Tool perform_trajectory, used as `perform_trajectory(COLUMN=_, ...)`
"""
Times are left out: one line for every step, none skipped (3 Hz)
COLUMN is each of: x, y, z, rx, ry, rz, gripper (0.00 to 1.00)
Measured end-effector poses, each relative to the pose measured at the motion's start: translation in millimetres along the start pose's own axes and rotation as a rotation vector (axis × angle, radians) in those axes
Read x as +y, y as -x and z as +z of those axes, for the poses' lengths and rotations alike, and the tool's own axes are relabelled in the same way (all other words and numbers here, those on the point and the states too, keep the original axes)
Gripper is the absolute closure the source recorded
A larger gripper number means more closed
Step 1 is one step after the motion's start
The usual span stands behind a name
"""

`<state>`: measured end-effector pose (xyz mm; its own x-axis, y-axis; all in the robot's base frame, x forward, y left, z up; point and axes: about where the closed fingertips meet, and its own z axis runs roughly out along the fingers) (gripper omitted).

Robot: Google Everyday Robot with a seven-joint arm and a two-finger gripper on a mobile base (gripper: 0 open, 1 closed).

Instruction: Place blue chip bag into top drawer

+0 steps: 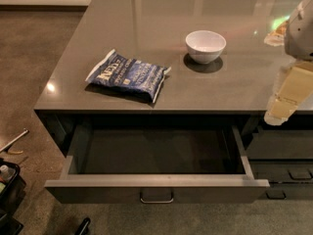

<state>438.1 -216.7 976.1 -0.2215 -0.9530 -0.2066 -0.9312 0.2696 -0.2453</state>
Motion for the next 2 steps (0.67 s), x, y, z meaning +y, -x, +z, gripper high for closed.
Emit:
perform_trajectory(x=0, y=0, z=0, rx=0.000, ry=0.000, rz=0.000, gripper=0.00)
perform_trajectory(x=-4, y=18, z=2, rx=-0.094, ry=-0.010, rz=0.004, gripper=0.00)
